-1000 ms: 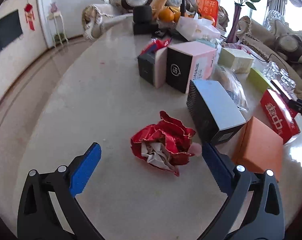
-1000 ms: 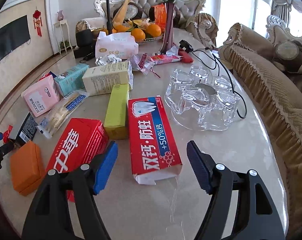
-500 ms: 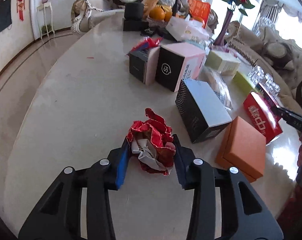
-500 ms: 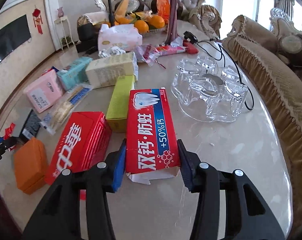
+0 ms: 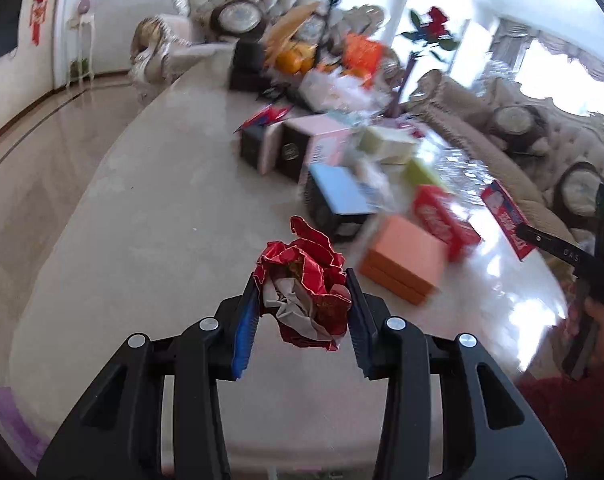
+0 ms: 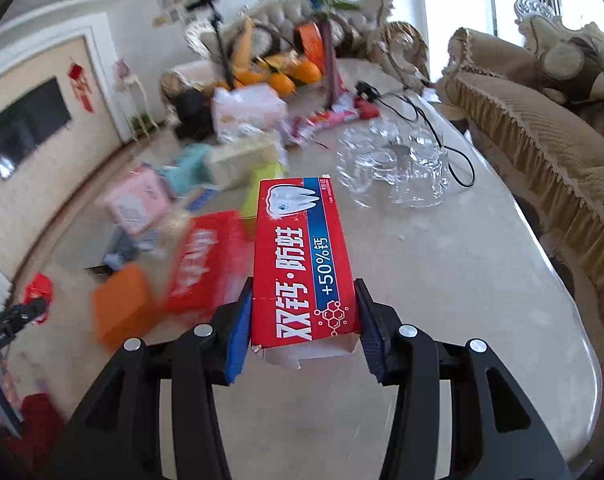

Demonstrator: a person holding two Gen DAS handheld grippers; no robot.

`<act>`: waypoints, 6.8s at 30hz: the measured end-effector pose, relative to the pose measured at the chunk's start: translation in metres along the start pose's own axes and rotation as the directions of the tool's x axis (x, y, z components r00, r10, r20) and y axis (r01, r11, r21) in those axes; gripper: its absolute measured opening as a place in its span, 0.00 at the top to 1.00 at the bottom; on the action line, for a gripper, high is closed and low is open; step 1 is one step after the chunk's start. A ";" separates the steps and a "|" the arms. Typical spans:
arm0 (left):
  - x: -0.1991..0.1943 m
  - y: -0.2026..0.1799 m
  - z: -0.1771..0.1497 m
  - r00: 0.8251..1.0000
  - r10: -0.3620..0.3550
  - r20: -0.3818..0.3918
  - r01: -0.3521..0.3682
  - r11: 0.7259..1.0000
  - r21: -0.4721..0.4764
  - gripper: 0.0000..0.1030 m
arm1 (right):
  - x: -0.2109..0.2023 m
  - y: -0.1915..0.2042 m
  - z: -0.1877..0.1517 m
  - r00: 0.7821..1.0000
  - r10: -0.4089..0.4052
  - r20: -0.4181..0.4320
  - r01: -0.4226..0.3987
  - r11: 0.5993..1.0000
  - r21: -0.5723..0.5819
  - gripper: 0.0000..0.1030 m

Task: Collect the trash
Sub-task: 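Move both items over the wastebasket and open both tools, then grasp the orange box with the left tool while the right tool grasps the red Zhonghua box, then lower both boxes over the wastebasket and open both tools, then grasp the silver box with the left tool while the right tool grasps the yellow box, then carry the silver and yellow boxes over the wastebasket and open both tools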

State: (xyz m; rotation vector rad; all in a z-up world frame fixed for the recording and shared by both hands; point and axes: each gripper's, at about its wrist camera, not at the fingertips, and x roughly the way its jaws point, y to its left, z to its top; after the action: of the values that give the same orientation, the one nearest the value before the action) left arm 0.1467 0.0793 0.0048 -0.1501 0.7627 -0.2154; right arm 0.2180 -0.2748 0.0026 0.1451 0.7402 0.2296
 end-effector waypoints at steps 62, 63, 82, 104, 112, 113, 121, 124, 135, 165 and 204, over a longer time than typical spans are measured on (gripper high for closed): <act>0.079 -0.087 0.014 0.983 -0.144 -0.111 0.175 0.911 0.374 0.10 | 0.069 0.069 0.009 0.993 -0.017 -0.116 -0.001 0.988 -0.155 0.29; 0.085 -0.085 0.015 0.982 -0.143 -0.122 0.178 0.913 0.367 0.10 | 0.074 0.069 0.011 0.992 -0.021 -0.127 0.000 0.986 -0.165 0.29; 0.137 -0.088 0.025 0.971 -0.050 -0.235 0.138 0.917 0.375 0.10 | 0.120 0.066 0.018 0.973 -0.098 -0.208 0.047 0.970 -0.238 0.30; -0.025 -0.059 -0.043 0.985 -0.171 -0.038 0.175 0.967 0.188 0.27 | -0.019 0.074 -0.048 0.977 0.185 -0.104 -0.198 0.971 -0.137 0.55; -0.062 -0.058 -0.127 0.975 -0.142 -0.172 0.168 0.974 0.150 0.27 | -0.077 0.098 -0.131 0.942 0.257 -0.218 -0.289 0.948 -0.131 0.54; -0.053 -0.057 -0.143 0.965 -0.139 -0.223 0.169 0.978 0.123 0.27 | -0.074 0.098 -0.146 0.929 0.260 -0.261 -0.296 0.949 -0.109 0.54; 0.043 -0.063 -0.202 0.854 -0.101 -0.510 0.165 0.983 0.082 0.27 | 0.006 0.086 -0.220 0.831 0.169 -0.530 -0.209 0.978 -0.016 0.54; 0.068 -0.063 -0.214 0.827 -0.068 -0.558 0.144 0.985 0.095 0.27 | 0.034 0.082 -0.227 0.809 0.125 -0.574 -0.174 0.984 -0.031 0.54; 0.082 -0.049 -0.229 0.816 -0.002 -0.578 0.059 0.995 0.079 0.09 | 0.059 0.083 -0.242 0.777 0.111 -0.619 -0.154 0.988 -0.015 0.36; 0.075 -0.030 0.047 0.984 0.174 -0.041 -0.177 0.981 -0.079 0.09 | 0.076 0.050 0.053 0.995 -0.071 -0.064 0.063 0.990 -0.123 0.32; 0.115 -0.010 0.069 0.985 0.117 -0.127 -0.127 0.989 -0.074 0.61 | 0.125 0.032 0.060 0.982 -0.001 -0.187 -0.001 1.000 -0.014 0.73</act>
State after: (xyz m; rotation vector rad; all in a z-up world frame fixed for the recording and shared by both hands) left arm 0.2744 0.0453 -0.0210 -0.1679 0.9009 -0.0779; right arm 0.3431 -0.2148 -0.0286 0.1113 0.9259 0.2504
